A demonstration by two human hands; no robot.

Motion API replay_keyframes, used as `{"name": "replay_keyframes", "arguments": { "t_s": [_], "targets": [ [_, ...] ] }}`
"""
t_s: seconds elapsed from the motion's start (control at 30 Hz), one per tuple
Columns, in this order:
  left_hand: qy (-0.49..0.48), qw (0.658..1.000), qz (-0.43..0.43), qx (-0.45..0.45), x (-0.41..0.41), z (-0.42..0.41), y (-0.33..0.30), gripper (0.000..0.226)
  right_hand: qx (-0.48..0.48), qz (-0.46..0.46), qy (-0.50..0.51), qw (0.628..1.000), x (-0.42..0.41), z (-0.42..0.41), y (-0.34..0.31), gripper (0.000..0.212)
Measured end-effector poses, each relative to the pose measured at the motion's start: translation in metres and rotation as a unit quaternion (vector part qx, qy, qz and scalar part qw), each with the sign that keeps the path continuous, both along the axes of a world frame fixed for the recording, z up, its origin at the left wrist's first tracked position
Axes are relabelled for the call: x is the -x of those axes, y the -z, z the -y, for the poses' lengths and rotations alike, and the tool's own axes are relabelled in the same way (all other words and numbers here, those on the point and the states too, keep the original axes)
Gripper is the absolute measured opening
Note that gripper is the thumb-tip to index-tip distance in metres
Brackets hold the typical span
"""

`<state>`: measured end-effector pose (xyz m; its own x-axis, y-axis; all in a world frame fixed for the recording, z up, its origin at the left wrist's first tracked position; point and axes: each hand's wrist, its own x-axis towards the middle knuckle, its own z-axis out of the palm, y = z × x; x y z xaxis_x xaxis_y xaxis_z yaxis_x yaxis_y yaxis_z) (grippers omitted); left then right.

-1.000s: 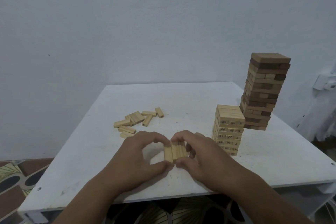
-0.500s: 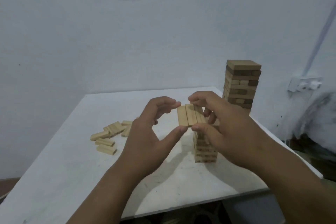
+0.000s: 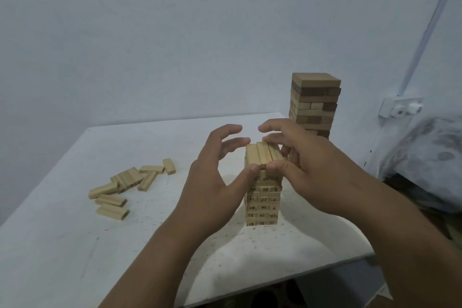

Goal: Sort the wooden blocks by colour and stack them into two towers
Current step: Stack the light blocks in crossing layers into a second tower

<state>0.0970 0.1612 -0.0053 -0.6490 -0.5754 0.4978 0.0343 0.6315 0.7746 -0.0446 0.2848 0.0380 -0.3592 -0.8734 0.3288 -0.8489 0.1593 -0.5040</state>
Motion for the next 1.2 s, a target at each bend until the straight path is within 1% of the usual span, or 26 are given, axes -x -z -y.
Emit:
{"name": "replay_keyframes", "arguments": {
  "t_s": [0.23, 0.3, 0.5, 0.83, 0.97, 1.03, 1.13, 1.2],
  "targets": [
    [-0.008, 0.999, 0.029, -0.015, -0.002, 0.0, 0.001, 0.061, -0.016, -0.018, 0.005, 1.0, 0.002, -0.002, -0.002, 0.061],
    [-0.012, 0.999, 0.031, -0.02, -0.003, 0.001, 0.001, 0.059, -0.016, -0.019, 0.011, 1.0, 0.004, -0.004, -0.003, 0.061],
    [-0.025, 0.999, 0.022, -0.01, -0.003, 0.004, 0.004, 0.042, 0.0, -0.009, 0.014, 1.0, 0.007, -0.006, -0.002, 0.055],
    [-0.027, 1.0, 0.014, -0.004, -0.006, 0.006, 0.003, 0.046, 0.01, 0.0, 0.019, 1.0, 0.006, -0.008, -0.005, 0.055],
    [-0.05, 0.999, 0.006, 0.009, -0.025, 0.016, -0.001, 0.039, 0.056, -0.019, 0.013, 0.998, -0.008, -0.004, -0.012, 0.047],
    [-0.076, 0.997, 0.014, 0.027, -0.04, 0.023, -0.002, 0.036, 0.059, -0.022, 0.003, 0.998, -0.025, 0.005, -0.014, 0.043],
    [-0.131, 0.989, 0.05, 0.038, -0.068, 0.039, -0.001, 0.025, 0.045, -0.018, -0.034, 0.998, -0.057, 0.028, -0.01, 0.043],
    [-0.17, 0.98, 0.094, 0.049, -0.091, 0.054, 0.001, 0.018, 0.039, -0.016, -0.071, 0.997, -0.078, 0.049, -0.003, 0.04]
  ]
}}
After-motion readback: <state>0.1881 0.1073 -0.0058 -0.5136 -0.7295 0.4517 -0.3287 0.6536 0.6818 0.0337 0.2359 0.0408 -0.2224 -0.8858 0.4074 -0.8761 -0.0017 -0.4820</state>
